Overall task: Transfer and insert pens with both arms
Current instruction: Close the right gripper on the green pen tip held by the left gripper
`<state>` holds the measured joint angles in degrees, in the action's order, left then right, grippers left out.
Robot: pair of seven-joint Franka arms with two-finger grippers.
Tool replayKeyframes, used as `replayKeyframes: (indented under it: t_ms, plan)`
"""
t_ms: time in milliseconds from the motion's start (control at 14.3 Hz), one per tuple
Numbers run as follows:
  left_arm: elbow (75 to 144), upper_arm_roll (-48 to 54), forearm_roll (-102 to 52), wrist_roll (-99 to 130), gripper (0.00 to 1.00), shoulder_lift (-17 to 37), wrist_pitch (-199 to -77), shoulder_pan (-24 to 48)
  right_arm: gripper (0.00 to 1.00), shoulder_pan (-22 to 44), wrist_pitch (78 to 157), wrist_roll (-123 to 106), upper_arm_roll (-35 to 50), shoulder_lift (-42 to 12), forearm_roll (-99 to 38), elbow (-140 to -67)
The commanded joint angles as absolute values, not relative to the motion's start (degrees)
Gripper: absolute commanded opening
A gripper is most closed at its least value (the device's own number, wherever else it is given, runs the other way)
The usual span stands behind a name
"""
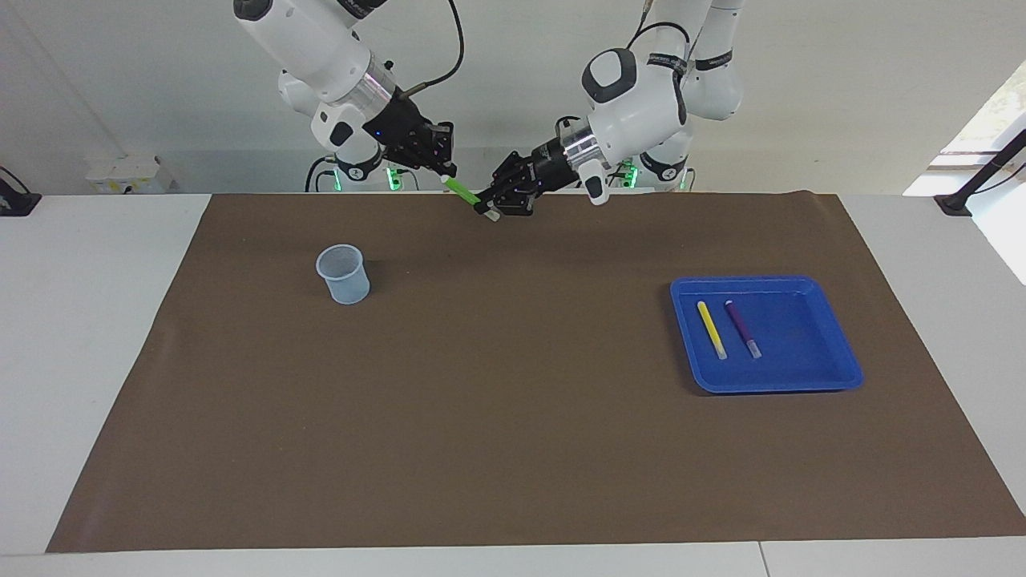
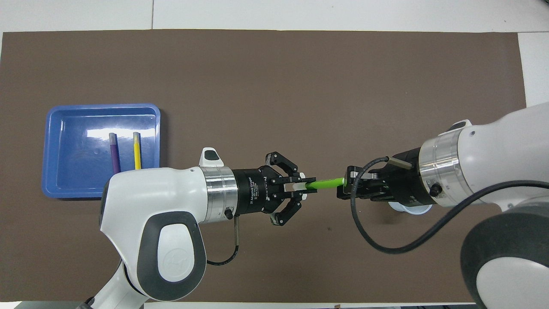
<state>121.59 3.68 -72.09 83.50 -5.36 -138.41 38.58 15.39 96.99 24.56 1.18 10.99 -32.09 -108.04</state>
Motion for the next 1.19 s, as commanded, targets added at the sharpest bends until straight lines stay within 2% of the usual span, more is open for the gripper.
replayKeyframes:
  t_ms: [0, 209, 419, 558, 628, 907, 1116]
  plan:
    - [123.6, 3.2, -73.5, 82.3, 0.00, -7.3, -139.0, 39.6, 0.00, 14.2, 97.2, 22.9, 0.8, 11.6, -31.6, -108.6]
    - [123.6, 3.2, -73.5, 82.2, 0.00, -7.3, -139.0, 39.6, 0.03, 14.3, 97.3, 22.9, 0.8, 11.6, -31.6, -108.6]
    - [123.6, 3.2, -73.5, 82.2, 0.00, -7.3, -139.0, 39.6, 0.66, 14.3, 97.8, 23.5, 0.9, 11.7, -31.6, -108.7]
    - [123.6, 3.2, -73.5, 82.2, 0.00, -7.3, -139.1, 39.6, 0.84, 14.3, 98.3, 23.5, 0.9, 11.6, -31.6, -108.7]
    - [123.6, 3.2, -73.5, 82.2, 0.00, -7.3, -139.1, 39.6, 0.84, 14.2, 98.7, 23.4, 0.9, 11.6, -31.7, -108.7]
    - [123.6, 3.2, -73.6, 82.2, 0.00, -7.3, -139.1, 39.6, 0.74, 14.6, 102.1, 23.4, 0.9, 11.7, -31.7, -109.3]
    - [123.5, 3.2, -74.4, 82.2, 0.00, -7.2, -139.5, 39.6, 0.72, 14.9, 101.8, 23.3, 0.9, 11.9, -31.6, -109.6]
